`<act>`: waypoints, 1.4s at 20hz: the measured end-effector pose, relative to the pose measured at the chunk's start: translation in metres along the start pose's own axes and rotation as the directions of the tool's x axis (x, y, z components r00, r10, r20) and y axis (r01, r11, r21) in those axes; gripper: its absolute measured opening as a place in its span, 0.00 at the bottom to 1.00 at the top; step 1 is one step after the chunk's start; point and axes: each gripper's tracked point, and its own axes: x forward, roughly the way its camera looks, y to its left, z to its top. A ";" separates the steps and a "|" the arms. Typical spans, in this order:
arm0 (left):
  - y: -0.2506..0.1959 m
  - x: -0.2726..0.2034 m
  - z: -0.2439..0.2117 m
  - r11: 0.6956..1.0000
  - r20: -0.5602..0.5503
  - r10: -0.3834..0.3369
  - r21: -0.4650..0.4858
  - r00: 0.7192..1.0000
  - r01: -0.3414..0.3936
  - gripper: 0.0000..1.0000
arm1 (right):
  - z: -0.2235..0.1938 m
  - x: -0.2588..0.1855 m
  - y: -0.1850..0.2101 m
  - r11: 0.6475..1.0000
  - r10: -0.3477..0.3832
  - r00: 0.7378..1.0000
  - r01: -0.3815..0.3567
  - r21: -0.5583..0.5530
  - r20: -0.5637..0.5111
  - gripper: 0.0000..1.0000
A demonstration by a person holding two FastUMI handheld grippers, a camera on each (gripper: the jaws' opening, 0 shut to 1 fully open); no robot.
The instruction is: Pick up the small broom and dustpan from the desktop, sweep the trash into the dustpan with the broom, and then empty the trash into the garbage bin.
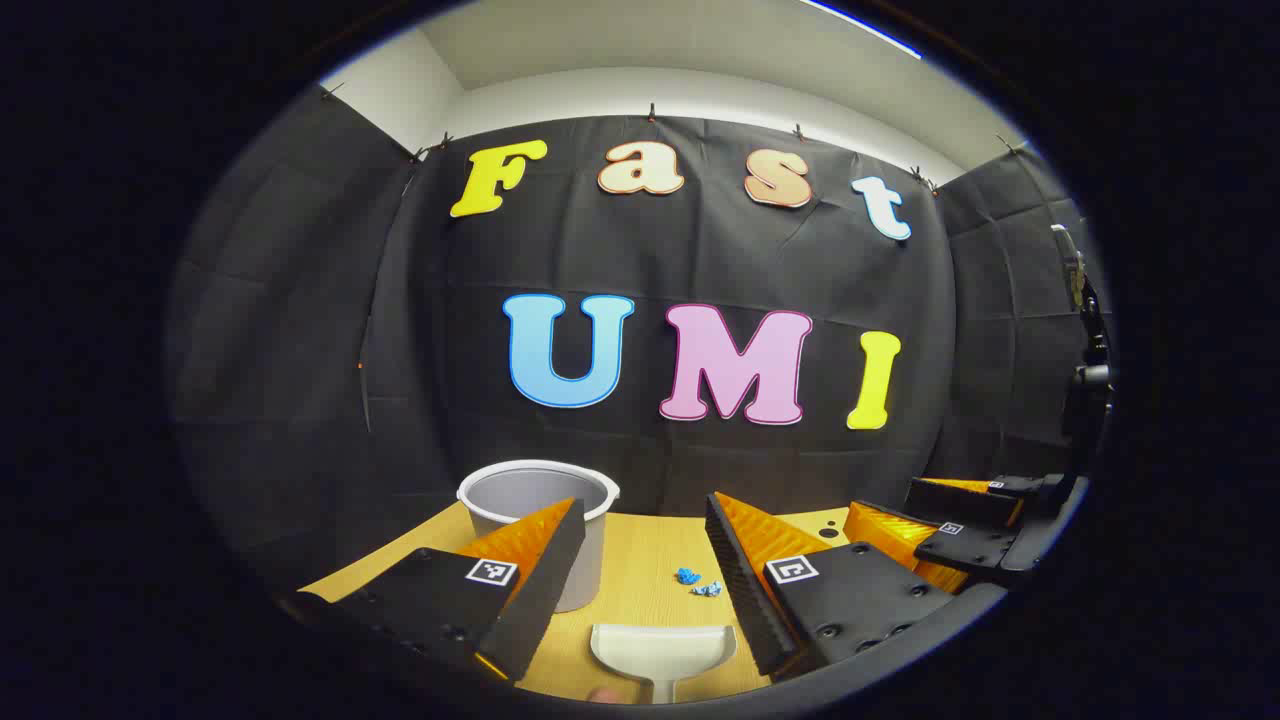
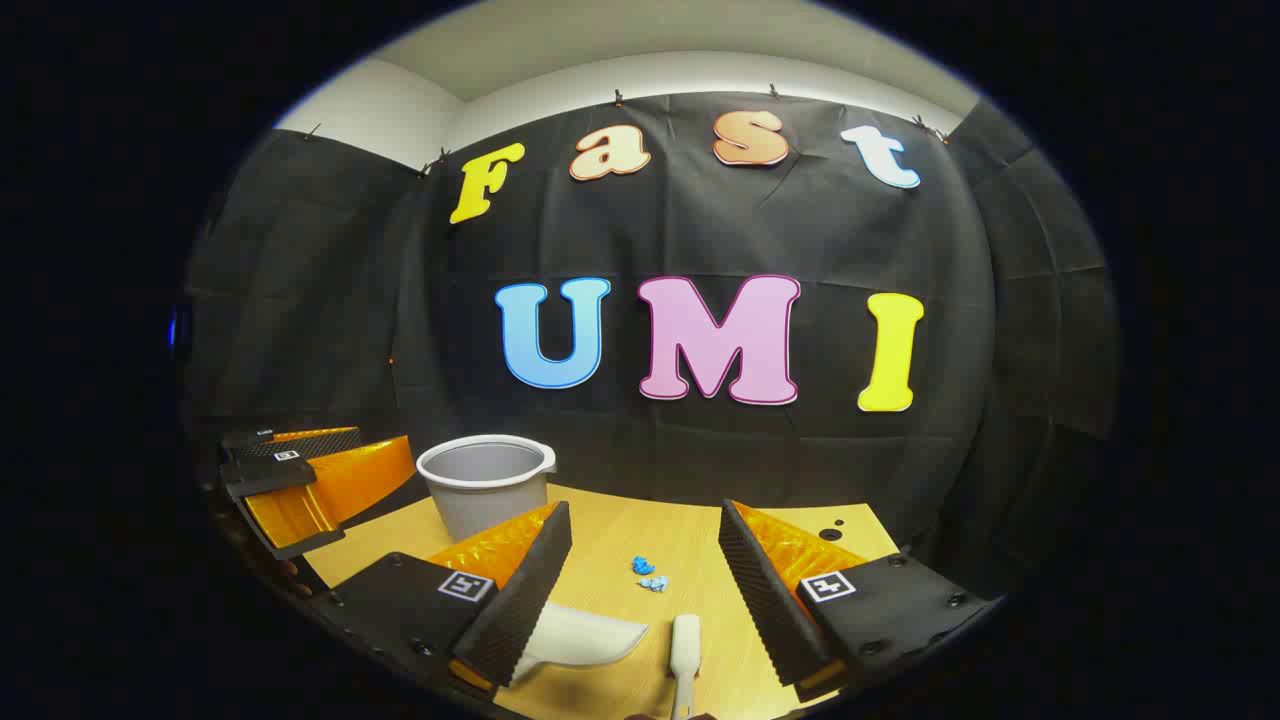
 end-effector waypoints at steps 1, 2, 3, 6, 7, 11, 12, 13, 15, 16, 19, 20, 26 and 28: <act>-0.002 0.000 -0.001 1.000 -0.001 -0.001 0.000 1.000 0.001 0.73 | -0.002 0.001 -0.002 1.000 -0.004 1.000 0.004 0.003 -0.005 0.95; -0.002 0.001 -0.001 1.000 -0.002 -0.001 0.001 1.000 0.001 0.73 | -0.004 0.002 -0.004 1.000 -0.009 1.000 0.010 0.005 -0.012 0.95; -0.002 0.001 -0.003 1.000 -0.004 0.000 0.002 1.000 0.000 0.73 | -0.007 0.002 -0.006 1.000 -0.017 1.000 0.017 -0.001 -0.021 0.95; -0.002 0.003 -0.001 1.000 0.002 0.007 -0.001 1.000 -0.007 0.73 | -0.008 0.002 -0.012 0.999 -0.034 0.999 0.033 -0.011 -0.027 0.95; 0.001 0.003 0.001 1.000 0.012 0.014 -0.004 1.000 -0.014 0.73 | -0.006 0.002 -0.012 0.999 -0.033 0.999 0.033 -0.005 -0.020 0.91; -0.003 0.005 0.003 1.000 0.023 0.006 -0.010 1.000 -0.006 0.73 | -0.010 0.005 -0.020 0.999 -0.049 0.998 0.049 0.000 -0.029 0.95; -0.005 0.005 0.003 1.000 0.021 0.002 -0.013 1.000 -0.002 0.73 | -0.010 0.004 -0.021 0.999 -0.051 0.998 0.051 0.012 -0.031 0.95; -0.007 0.007 0.002 1.000 0.017 -0.005 -0.014 1.000 0.005 0.73 | -0.009 0.004 -0.022 0.998 -0.053 0.998 0.053 0.023 -0.030 0.91; -0.009 0.007 0.000 1.000 0.011 -0.011 -0.010 1.000 0.011 0.73 | -0.007 0.006 -0.026 0.998 -0.062 0.998 0.063 0.029 -0.025 0.95; -0.010 0.008 0.000 1.000 0.010 -0.014 -0.009 1.000 0.014 0.73 | -0.007 0.006 -0.026 0.997 -0.065 0.998 0.066 0.029 -0.024 0.91; -0.011 0.011 -0.001 1.000 0.006 -0.019 -0.006 1.000 0.019 0.73 | -0.007 0.006 -0.026 0.997 -0.066 0.998 0.067 0.033 -0.021 0.91; -0.012 0.011 -0.001 1.000 0.004 -0.024 -0.006 1.000 0.024 0.73 | -0.007 0.007 -0.026 0.997 -0.069 0.997 0.069 0.032 -0.020 0.91; -0.014 0.015 -0.008 0.999 -0.018 -0.039 -0.032 0.999 0.038 0.74 | -0.007 0.009 -0.029 0.996 -0.082 0.997 0.082 0.025 -0.016 0.95; -0.005 0.016 -0.019 0.998 -0.049 -0.027 -0.061 0.998 0.024 0.73 | -0.009 0.008 -0.027 0.996 -0.088 0.996 0.088 0.032 -0.025 0.91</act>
